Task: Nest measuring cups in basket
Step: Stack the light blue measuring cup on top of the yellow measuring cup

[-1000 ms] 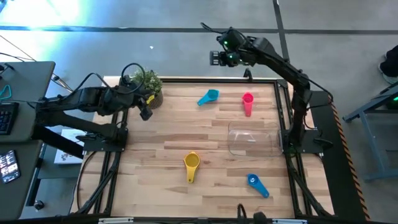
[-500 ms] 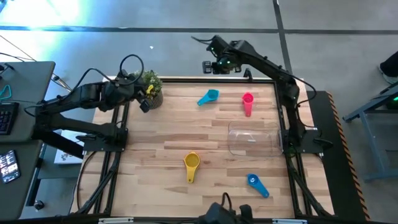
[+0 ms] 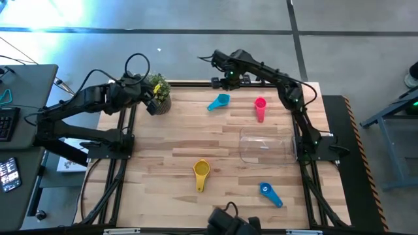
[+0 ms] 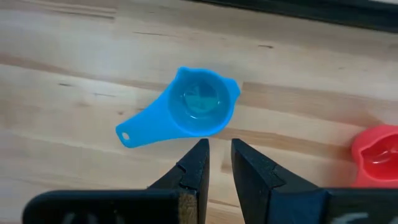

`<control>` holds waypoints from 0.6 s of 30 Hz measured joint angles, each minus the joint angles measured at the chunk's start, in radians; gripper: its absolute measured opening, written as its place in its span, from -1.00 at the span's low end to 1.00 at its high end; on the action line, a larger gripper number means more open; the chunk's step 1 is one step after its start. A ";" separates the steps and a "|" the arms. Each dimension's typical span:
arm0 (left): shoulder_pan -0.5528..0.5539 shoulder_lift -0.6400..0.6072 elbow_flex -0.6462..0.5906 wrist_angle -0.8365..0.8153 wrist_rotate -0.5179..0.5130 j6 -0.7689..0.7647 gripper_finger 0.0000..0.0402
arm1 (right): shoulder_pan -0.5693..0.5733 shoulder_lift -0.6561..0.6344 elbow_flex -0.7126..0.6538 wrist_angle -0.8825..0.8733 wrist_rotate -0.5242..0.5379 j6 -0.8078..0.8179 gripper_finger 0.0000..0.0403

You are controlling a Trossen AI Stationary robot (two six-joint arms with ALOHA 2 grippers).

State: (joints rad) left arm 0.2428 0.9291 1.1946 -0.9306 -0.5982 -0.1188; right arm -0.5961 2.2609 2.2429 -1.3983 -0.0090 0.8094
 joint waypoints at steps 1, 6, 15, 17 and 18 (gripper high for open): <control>0.002 0.000 0.000 0.000 0.013 0.000 -0.75 | 0.000 0.007 0.000 0.000 -0.003 0.007 -0.70; 0.013 0.000 0.000 0.000 0.038 0.000 -0.75 | -0.001 0.046 0.000 -0.010 -0.020 0.019 -0.70; 0.013 0.000 0.000 0.000 0.038 0.000 -0.75 | -0.013 0.060 0.000 -0.050 -0.007 0.087 -0.70; 0.013 0.000 0.000 0.000 0.038 0.000 -0.75 | -0.019 0.060 0.000 -0.054 -0.016 0.136 -0.70; 0.013 0.000 0.000 0.000 0.038 0.000 -0.75 | -0.022 0.060 0.000 -0.053 -0.038 0.147 -0.70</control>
State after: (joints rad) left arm 0.2562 0.9291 1.1946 -0.9306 -0.5600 -0.1188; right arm -0.6178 2.3211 2.2429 -1.4510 -0.0465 0.9564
